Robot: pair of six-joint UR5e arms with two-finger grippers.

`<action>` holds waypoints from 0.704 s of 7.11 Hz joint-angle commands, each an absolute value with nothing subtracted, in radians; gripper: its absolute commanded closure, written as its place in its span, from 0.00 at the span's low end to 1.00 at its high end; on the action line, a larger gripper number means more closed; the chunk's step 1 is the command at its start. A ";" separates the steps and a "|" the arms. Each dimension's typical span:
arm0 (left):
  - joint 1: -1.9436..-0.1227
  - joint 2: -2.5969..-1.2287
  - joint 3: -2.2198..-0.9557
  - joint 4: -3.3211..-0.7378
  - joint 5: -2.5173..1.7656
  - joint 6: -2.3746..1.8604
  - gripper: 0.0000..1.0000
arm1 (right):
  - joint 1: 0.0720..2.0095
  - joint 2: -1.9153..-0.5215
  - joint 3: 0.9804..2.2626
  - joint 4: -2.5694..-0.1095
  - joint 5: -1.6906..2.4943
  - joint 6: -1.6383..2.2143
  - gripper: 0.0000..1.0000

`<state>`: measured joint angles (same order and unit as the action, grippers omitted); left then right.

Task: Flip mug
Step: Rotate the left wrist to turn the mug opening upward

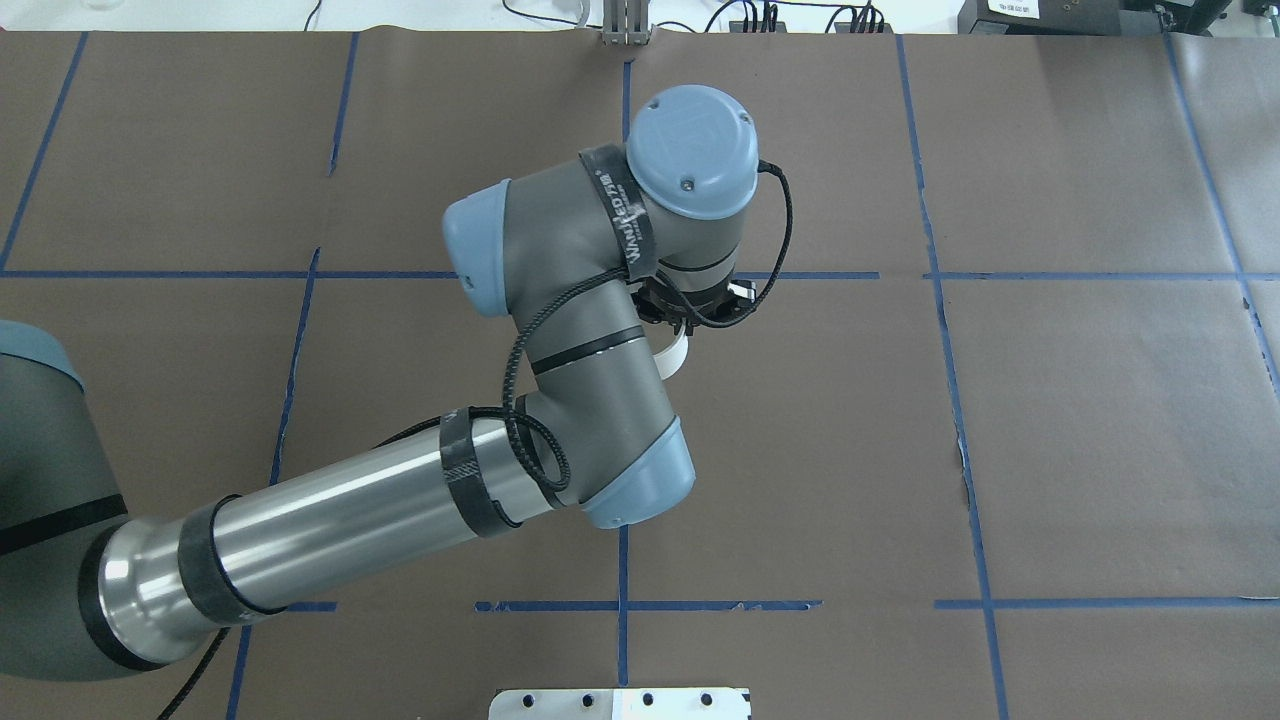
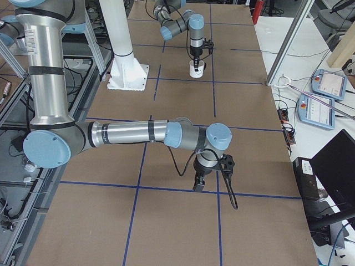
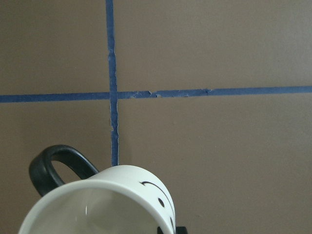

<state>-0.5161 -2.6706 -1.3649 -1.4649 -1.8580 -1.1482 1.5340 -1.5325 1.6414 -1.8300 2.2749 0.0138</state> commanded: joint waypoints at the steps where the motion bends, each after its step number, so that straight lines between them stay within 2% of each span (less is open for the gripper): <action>1: -0.494 -2.692 -1.309 -1.437 -1.842 -1.112 1.00 | 1.534 -1.532 1.641 -1.830 2.275 0.014 0.00; 5: -0.483 -2.657 -1.310 -1.442 -1.841 -1.097 1.00 | 1.534 -1.532 1.641 -1.830 2.275 0.014 0.00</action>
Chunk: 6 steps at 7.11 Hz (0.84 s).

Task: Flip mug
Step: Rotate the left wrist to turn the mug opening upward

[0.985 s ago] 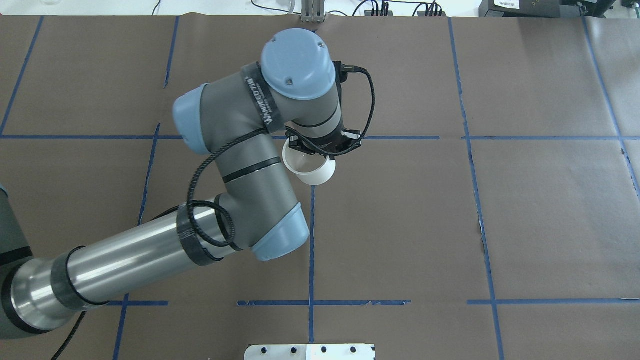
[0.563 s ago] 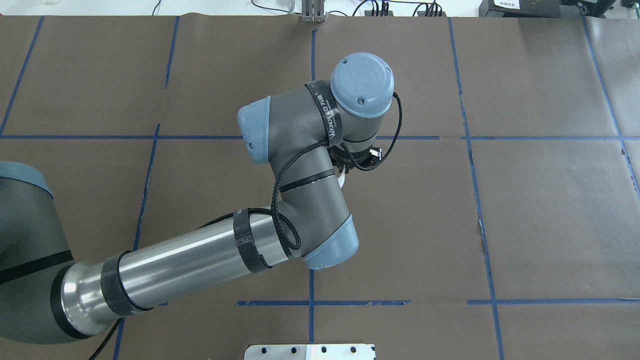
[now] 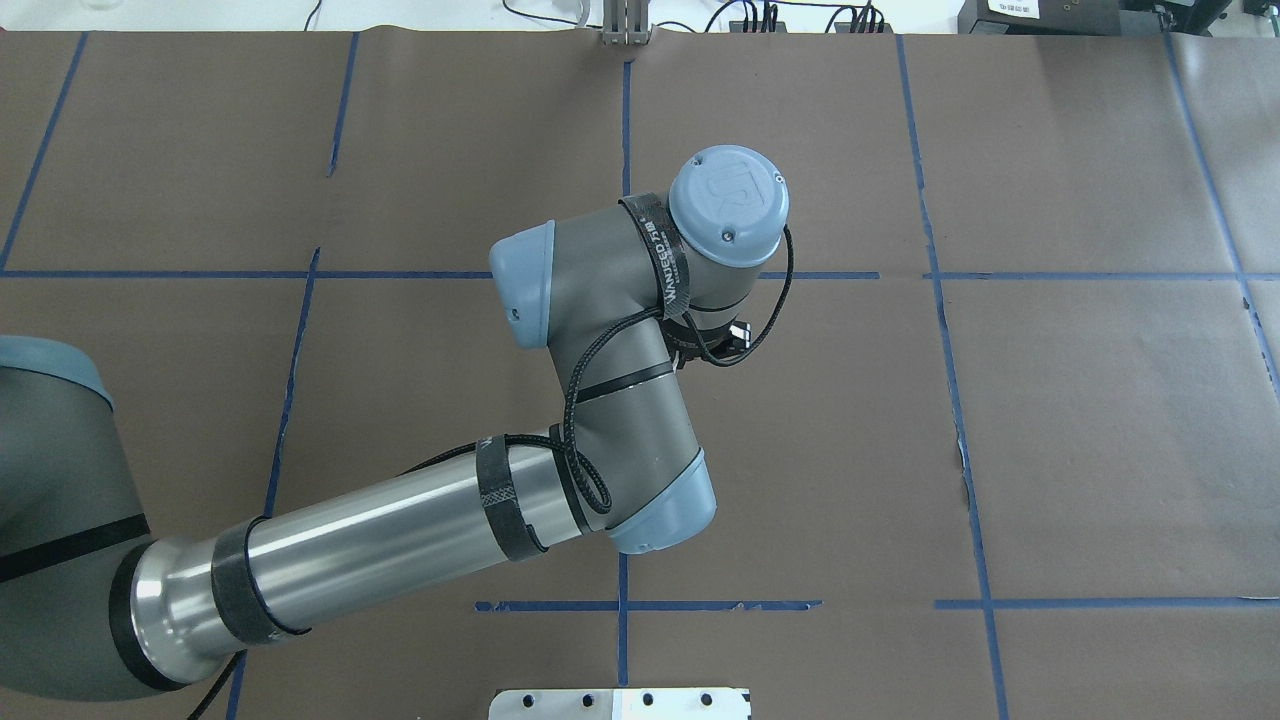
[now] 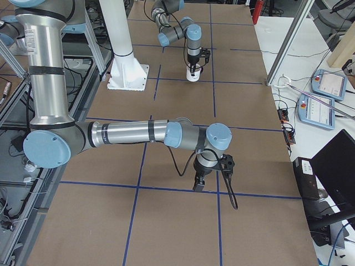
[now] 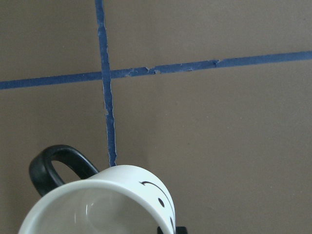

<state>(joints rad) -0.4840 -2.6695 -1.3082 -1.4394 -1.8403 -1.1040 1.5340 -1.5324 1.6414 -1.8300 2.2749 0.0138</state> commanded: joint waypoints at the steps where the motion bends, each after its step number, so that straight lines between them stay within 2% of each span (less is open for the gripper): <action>1: -0.482 -2.643 -1.313 -1.446 -1.842 -1.097 1.00 | 1.534 -1.532 1.641 -1.830 2.275 0.014 0.00; 4: -0.479 -2.640 -1.318 -1.450 -1.845 -1.077 1.00 | 1.534 -1.532 1.641 -1.830 2.275 0.014 0.00; 5: -0.476 -2.640 -1.316 -1.456 -1.845 -1.077 0.68 | 1.534 -1.532 1.641 -1.830 2.275 0.014 0.00; 6: -0.459 -2.629 -1.319 -1.459 -1.845 -1.083 0.01 | 1.534 -1.532 1.641 -1.830 2.275 0.014 0.00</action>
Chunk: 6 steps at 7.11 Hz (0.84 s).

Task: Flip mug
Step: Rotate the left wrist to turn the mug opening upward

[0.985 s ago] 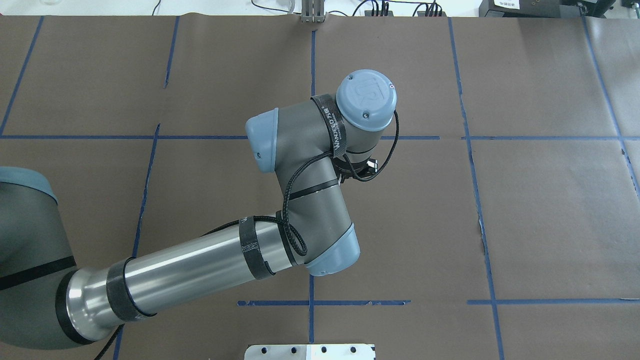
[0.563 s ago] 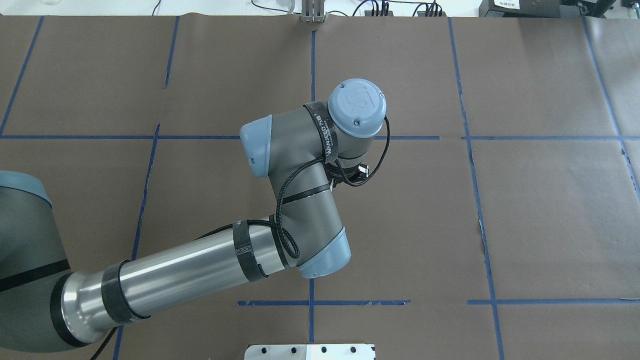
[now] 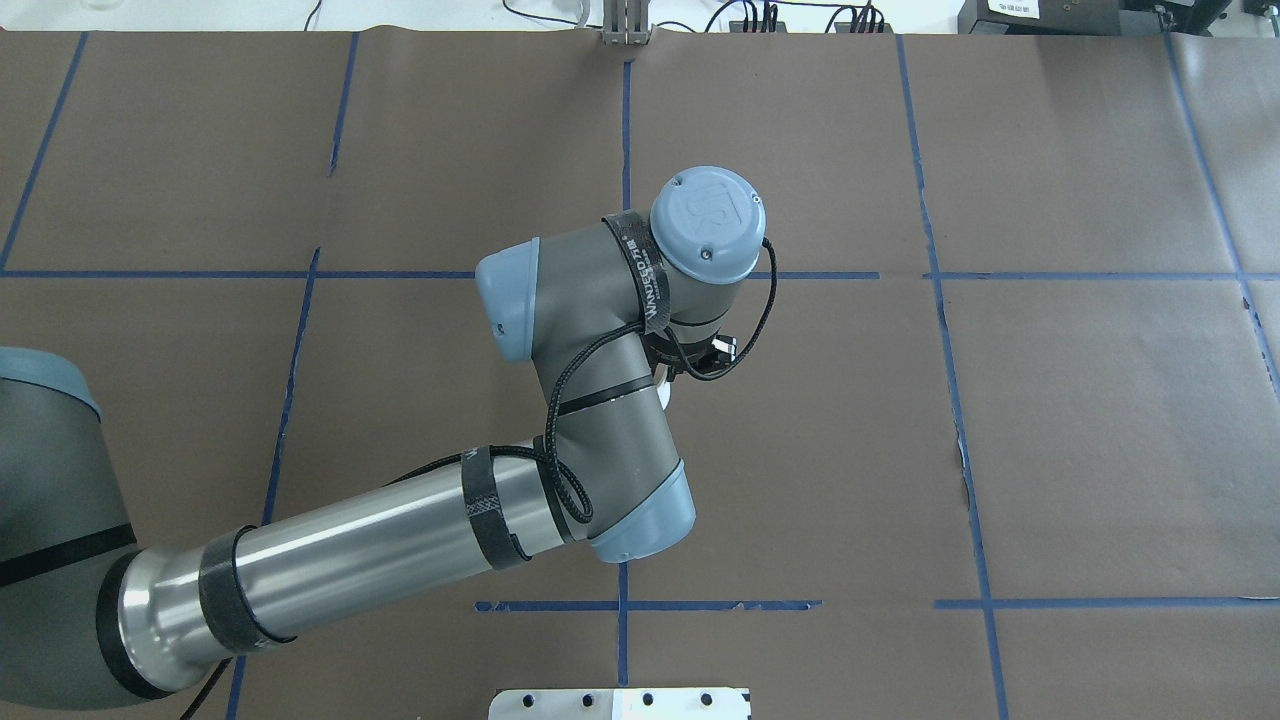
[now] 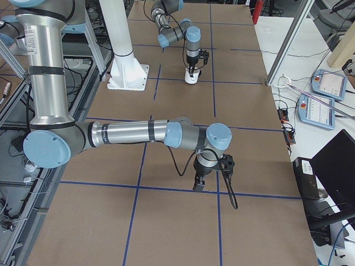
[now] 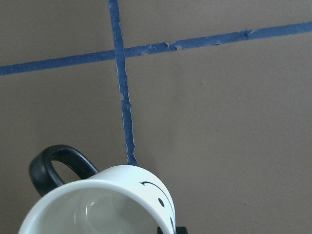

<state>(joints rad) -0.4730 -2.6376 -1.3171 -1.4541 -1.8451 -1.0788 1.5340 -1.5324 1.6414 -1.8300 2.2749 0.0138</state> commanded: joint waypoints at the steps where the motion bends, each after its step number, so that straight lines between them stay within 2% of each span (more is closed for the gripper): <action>1: -0.459 -2.628 -1.319 -1.469 -1.845 -1.086 0.00 | 1.534 -1.532 1.641 -1.830 2.275 0.014 0.00; 4: -0.485 -2.623 -1.418 -1.451 -1.851 -1.077 0.00 | 1.534 -1.532 1.641 -1.830 2.275 0.014 0.00; 6: -0.540 -2.582 -1.617 -1.347 -1.853 -1.042 0.00 | 1.534 -1.532 1.641 -1.830 2.275 0.014 0.00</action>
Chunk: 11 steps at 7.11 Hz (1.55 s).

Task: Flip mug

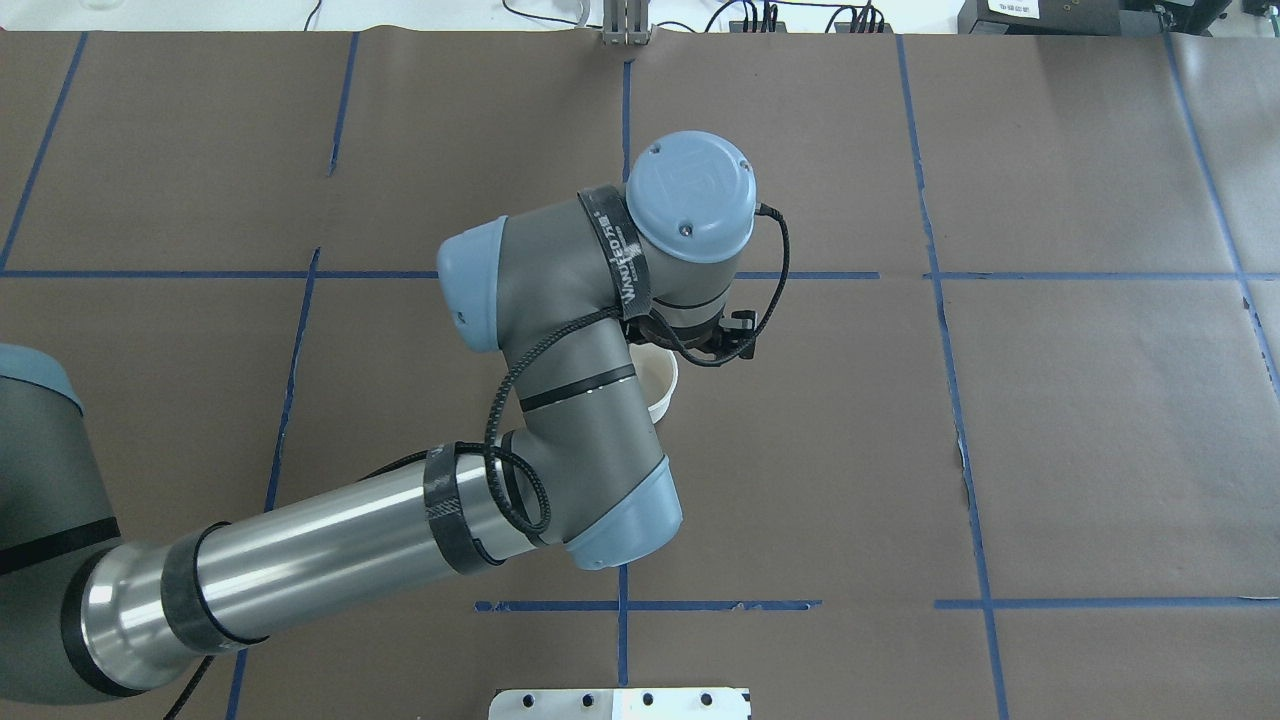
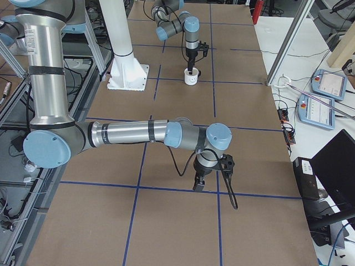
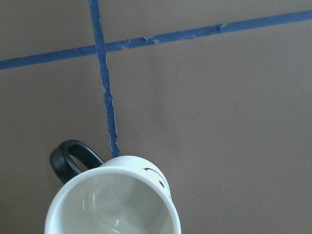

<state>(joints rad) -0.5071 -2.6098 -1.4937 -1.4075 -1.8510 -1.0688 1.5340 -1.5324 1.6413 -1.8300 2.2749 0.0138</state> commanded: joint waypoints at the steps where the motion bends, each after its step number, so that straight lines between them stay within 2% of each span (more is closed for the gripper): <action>1: -0.569 -2.530 -1.703 -1.336 -1.852 -1.007 0.00 | 1.534 -1.532 1.641 -1.830 2.275 0.014 0.00; 5: -0.821 -2.317 -1.850 -1.350 -1.970 -0.676 0.00 | 1.534 -1.532 1.641 -1.830 2.275 0.014 0.00; 8: -0.992 -2.066 -1.850 -1.562 -2.076 -0.499 0.00 | 1.534 -1.532 1.641 -1.830 2.275 0.014 0.00; 11: -1.211 -1.900 -1.809 -1.591 -2.184 -0.225 0.00 | 1.534 -1.532 1.641 -1.830 2.275 0.014 0.00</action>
<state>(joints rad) -1.1043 -1.9663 -1.8283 -1.5843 -2.1418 -0.3426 1.5340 -1.5324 1.6414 -1.8300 2.2749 0.0138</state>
